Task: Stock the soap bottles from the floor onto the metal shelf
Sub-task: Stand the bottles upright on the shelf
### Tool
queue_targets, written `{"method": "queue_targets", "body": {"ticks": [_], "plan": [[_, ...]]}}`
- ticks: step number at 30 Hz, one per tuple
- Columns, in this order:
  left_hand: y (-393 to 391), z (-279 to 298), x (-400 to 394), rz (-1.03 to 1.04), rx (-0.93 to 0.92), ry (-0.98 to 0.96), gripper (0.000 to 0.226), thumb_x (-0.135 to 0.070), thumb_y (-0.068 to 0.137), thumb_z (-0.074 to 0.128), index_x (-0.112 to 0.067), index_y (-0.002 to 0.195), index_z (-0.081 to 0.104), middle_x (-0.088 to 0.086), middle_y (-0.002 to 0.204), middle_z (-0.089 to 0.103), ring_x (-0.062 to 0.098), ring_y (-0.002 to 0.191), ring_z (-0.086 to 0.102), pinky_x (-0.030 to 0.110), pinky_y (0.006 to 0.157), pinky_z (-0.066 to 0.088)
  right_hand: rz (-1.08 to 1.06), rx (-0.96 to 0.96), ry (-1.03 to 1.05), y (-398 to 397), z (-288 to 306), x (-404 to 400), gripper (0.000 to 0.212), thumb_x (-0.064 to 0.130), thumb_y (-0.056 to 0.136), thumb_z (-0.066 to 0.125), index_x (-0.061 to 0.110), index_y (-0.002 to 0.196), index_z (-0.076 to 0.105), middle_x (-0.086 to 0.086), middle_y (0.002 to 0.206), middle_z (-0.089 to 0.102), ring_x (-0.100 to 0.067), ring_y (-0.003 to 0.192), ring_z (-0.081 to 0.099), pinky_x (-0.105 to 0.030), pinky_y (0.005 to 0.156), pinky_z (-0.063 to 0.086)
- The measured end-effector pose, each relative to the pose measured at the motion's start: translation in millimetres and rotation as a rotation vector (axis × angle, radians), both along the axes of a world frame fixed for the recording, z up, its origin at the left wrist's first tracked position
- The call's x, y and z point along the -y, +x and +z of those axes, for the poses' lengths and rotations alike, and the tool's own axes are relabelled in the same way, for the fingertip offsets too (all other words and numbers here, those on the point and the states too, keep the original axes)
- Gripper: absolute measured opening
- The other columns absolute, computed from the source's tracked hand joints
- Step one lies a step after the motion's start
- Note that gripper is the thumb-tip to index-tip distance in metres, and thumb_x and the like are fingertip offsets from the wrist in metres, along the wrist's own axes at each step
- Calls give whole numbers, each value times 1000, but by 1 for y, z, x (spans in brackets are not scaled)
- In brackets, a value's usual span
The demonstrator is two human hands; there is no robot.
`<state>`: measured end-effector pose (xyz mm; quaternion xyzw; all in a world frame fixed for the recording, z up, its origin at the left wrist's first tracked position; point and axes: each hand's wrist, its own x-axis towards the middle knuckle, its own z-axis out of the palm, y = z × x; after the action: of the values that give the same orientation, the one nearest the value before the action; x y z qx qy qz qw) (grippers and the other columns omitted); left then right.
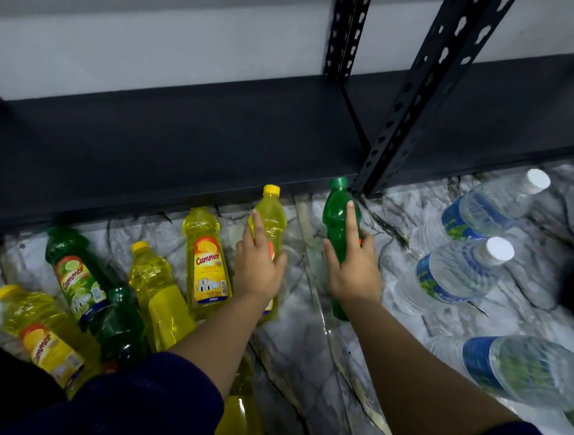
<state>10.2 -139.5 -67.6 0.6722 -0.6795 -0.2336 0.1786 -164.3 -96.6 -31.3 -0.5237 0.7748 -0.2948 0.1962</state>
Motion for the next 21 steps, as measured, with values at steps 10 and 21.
{"method": "queue_targets", "body": {"ticks": [10, 21], "plan": [[-22, 142, 33, -8, -363, -443, 92, -34, 101, 60, -17, 166, -2, 9, 173, 13, 28, 156, 21, 33, 122, 22, -99, 172, -476, 18, 108, 42, 82, 48, 104, 60, 63, 158, 0, -5, 140, 47, -15, 111, 58, -32, 82, 54], [-3, 342, 22, -105, -482, -735, 89, -37, 102, 60, -20, 166, 1, 6, 169, 26, 16, 156, 27, 43, 124, 33, -28, 262, -878, 14, 304, 43, 85, 30, 100, 71, 40, 164, 16, 4, 130, 54, 9, 120, 52, -4, 99, 36]]}}
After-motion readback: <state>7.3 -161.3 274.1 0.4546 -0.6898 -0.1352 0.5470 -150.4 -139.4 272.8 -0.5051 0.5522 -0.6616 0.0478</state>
